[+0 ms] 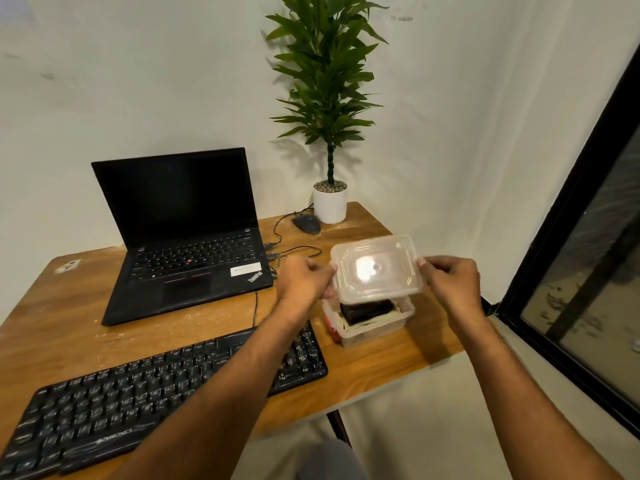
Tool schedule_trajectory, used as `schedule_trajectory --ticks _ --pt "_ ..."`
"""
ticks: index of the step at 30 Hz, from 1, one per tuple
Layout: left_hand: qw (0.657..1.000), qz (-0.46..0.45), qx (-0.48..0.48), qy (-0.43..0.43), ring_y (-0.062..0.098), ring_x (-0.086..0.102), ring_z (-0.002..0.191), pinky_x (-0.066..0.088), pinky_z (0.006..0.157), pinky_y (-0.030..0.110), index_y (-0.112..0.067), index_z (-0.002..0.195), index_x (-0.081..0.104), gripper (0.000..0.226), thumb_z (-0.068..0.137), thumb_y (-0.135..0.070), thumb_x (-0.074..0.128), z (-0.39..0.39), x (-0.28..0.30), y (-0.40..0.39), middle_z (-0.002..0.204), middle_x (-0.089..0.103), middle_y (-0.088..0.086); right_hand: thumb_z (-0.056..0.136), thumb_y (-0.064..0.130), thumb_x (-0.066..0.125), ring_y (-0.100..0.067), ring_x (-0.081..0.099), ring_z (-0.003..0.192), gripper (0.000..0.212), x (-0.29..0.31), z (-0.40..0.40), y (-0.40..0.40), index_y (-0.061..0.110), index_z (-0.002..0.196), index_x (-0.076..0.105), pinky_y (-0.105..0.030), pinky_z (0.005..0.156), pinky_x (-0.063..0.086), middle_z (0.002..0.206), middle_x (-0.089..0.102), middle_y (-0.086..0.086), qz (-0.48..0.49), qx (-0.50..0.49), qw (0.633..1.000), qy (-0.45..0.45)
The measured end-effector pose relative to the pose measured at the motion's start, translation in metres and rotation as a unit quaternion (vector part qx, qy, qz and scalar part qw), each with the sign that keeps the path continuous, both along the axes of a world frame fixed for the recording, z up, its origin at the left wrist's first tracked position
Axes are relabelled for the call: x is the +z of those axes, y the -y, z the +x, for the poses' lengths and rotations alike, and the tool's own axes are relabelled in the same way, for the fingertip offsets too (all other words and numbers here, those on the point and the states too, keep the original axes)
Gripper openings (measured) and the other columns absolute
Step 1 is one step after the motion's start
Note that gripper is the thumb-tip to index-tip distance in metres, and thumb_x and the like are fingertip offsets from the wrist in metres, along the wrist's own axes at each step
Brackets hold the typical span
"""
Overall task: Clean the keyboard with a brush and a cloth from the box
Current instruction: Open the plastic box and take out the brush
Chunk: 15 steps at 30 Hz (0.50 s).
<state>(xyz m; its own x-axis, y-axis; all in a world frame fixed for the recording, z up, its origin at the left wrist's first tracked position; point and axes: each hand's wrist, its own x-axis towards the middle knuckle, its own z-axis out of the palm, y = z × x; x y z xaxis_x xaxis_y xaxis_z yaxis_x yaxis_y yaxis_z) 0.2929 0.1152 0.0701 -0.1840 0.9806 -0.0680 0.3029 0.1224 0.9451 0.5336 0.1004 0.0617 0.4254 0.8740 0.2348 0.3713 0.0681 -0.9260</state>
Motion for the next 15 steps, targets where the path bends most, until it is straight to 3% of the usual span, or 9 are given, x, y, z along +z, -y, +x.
schedule_trajectory --ticks 7,9,12,15 --pt "0.973 -0.076 -0.035 0.216 0.025 0.075 0.091 0.065 0.075 0.030 -0.003 0.116 0.065 0.047 0.106 -0.048 0.056 0.044 0.026 -0.059 0.105 0.074 0.017 0.085 0.013 0.080 -0.013 0.073 0.087 0.019 0.013 0.037 0.005 0.011 0.103 0.079 -0.046 0.082 0.062 0.095 0.077 0.001 0.104 -0.003 0.995 -0.006" --pt "0.964 -0.102 -0.060 0.237 0.026 0.072 0.088 0.063 0.075 0.032 -0.004 0.114 0.062 0.035 0.105 -0.037 0.058 0.062 0.032 -0.072 0.104 0.071 0.018 0.081 0.006 0.081 -0.016 0.073 0.084 0.016 0.012 0.050 0.011 0.008 0.097 0.080 -0.048 0.078 0.061 0.092 0.077 -0.002 0.145 0.010 0.988 0.048" --pt "0.970 -0.122 -0.080 0.193 0.020 0.064 0.077 0.060 0.068 0.028 -0.006 0.099 0.062 0.005 0.102 -0.009 0.059 0.088 0.029 -0.089 0.098 0.067 0.014 0.078 0.003 0.083 -0.011 0.070 0.083 0.015 0.001 0.071 0.021 0.008 0.092 0.081 -0.036 0.074 0.060 0.089 0.074 0.000 0.184 0.028 0.967 0.175" --pt "0.983 -0.121 -0.137 0.022 0.018 0.059 0.077 0.051 0.059 0.026 -0.002 0.113 0.069 0.020 0.099 -0.003 0.055 0.112 0.012 -0.105 0.113 0.067 0.016 0.080 0.001 0.082 -0.005 0.067 0.084 0.015 -0.017 0.091 0.030 0.012 0.091 0.082 -0.025 0.076 0.057 0.090 0.071 0.005 0.172 0.040 0.942 0.286"
